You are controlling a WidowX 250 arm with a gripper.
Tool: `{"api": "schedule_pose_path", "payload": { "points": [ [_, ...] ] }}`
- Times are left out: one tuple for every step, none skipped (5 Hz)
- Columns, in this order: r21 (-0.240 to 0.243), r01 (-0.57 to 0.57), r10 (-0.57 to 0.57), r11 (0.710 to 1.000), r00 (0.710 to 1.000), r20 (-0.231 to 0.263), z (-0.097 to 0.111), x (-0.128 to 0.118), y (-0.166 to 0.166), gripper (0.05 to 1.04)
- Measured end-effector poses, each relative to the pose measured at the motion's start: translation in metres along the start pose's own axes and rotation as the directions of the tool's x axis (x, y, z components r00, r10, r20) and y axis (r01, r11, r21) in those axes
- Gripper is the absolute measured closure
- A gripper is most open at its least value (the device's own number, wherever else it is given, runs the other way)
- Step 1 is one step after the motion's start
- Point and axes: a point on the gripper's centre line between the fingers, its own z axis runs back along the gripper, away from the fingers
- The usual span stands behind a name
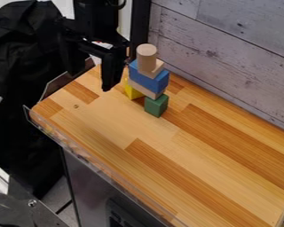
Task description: Pick up the white cylinder and put it back on the centre of the table
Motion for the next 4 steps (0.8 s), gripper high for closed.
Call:
{"api": "schedule_pose_path", "payload": {
  "points": [
    [-0.005, -0.001, 0.0, 1.0, 1.0, -0.024, -0.006, -0.002, 0.0, 0.084],
    [0.026, 0.096, -0.097, 0.995, 0.994, 0.051, 0.0, 0.016, 0.0, 0.084],
    [-0.038, 0.255, -0.247, 0.966, 0.957, 0.15, 0.0, 0.038, -0.016, 0.084],
    [-0.054, 0.29, -0.277, 0.955, 0.945, 0.172, 0.0, 0.051, -0.021, 0.084]
  ]
}}
